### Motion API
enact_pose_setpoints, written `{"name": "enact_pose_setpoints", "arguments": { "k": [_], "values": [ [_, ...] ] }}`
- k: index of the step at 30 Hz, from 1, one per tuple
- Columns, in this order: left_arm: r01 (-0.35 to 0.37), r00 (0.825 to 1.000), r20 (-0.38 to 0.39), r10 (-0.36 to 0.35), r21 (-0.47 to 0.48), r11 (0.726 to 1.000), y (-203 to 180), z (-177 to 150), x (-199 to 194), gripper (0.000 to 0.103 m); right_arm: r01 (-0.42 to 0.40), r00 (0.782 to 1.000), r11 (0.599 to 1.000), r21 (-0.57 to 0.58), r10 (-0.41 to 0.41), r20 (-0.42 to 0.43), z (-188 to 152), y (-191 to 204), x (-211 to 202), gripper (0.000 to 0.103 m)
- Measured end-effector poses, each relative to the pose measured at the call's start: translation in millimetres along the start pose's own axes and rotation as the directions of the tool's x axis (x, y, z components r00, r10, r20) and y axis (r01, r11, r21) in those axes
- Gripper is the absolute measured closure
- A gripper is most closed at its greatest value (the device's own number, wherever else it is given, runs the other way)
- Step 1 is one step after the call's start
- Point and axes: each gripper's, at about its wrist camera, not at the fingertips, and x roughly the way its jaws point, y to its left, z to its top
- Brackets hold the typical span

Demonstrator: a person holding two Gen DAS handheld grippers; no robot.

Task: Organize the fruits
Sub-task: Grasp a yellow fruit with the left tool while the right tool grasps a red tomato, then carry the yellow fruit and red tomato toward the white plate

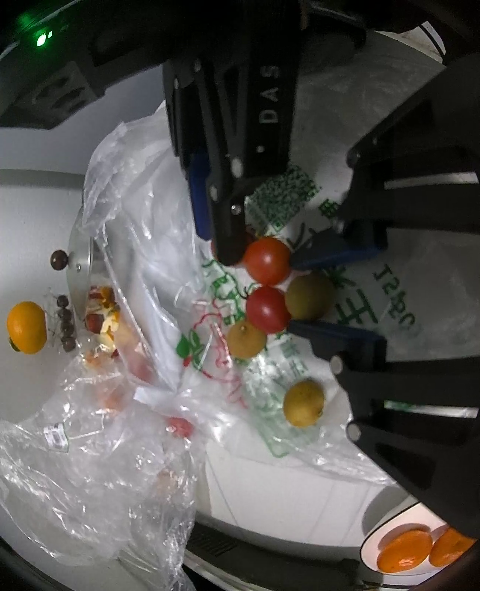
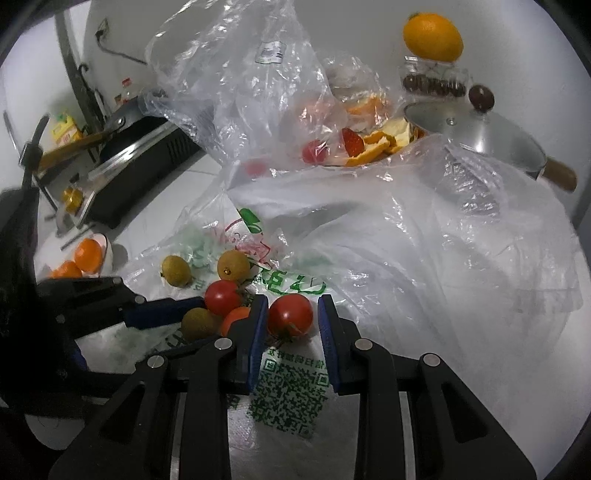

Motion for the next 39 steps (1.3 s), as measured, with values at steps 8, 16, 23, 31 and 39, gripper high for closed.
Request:
{"name": "enact_pose_setpoints", "arguments": {
  "k": [8, 16, 23, 31, 39],
  "values": [
    [-0.006, 1.000, 0.031, 0.005, 0.007, 1.000, -1.0, -5.4, -18.6, 0.074, -0.004, 1.000, 1.000, -0.001, 0.004, 0.001, -4.0, 6.9, -3.0, 0.075],
    [-0.017, 0.998, 0.067, 0.017, 0.001, 1.000, 0.6, -12.4, -45.5, 0.074, 0.039, 0.999, 0.999, -0.025, -0.038, 0.039, -7.5, 24.8, -25.9, 0.075],
    [-0.025, 0.994, 0.102, 0.026, -0.012, 1.000, 4.7, -20.4, -70.0, 0.074, 0.066, 0.995, 0.996, -0.051, -0.062, 0.074, -11.8, 44.8, -49.9, 0.075],
    [-0.037, 0.991, 0.132, 0.040, -0.024, 0.999, 13.6, -36.9, -97.7, 0.074, 0.080, 0.992, 0.994, -0.074, -0.072, 0.101, -17.9, 72.5, -69.7, 0.075],
    [-0.050, 0.987, 0.153, 0.056, -0.043, 0.998, 26.2, -58.3, -123.6, 0.074, 0.074, 0.992, 0.991, -0.107, -0.062, 0.114, -22.9, 105.1, -77.8, 0.075]
  ]
}}
